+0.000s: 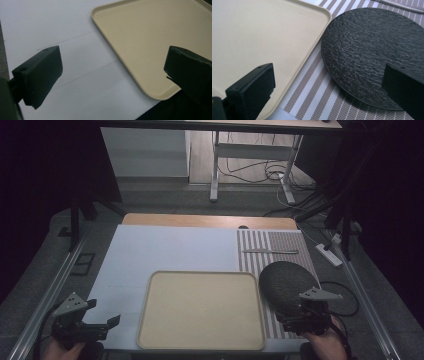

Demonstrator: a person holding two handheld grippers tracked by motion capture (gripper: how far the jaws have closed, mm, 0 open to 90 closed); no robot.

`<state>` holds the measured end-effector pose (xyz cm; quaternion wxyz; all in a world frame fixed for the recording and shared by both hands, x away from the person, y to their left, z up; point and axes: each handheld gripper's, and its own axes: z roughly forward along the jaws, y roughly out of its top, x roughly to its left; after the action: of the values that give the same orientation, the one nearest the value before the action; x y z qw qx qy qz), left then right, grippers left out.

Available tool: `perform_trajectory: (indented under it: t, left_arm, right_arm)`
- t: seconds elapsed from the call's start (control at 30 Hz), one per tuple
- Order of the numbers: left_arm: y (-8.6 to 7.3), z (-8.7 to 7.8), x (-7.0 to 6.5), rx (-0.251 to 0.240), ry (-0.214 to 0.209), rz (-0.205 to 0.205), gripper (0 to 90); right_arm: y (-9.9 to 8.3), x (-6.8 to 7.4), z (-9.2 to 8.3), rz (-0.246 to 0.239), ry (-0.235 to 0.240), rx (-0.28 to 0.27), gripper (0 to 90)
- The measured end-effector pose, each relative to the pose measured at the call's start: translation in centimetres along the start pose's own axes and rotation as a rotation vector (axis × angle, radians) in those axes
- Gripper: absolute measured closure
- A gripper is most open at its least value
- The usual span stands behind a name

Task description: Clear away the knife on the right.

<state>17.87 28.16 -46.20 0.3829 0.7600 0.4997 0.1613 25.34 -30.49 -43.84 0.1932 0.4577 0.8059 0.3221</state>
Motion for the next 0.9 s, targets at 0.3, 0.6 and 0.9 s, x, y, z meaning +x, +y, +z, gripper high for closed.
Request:
perform_trajectory:
  t: [0.3,0.6,0.9]
  left_arm:
    - [0.0,0.0,0.1,0.000,-0.002,-0.004,2.4]
    - [0.0,0.0,0.0,0.000,-0.001,-0.003,2.5]
    - [0.0,0.0,0.0,0.000,-0.001,-0.003,2.4]
  right_arm:
    - [0.5,0.2,0.5,-0.031,-0.017,0.006,0.0]
    - [0.9,-0.2,0.7,-0.023,-0.023,0.005,0.0]
    - [1.6,-0.4,1.4,-0.034,-0.011,0.005,0.0]
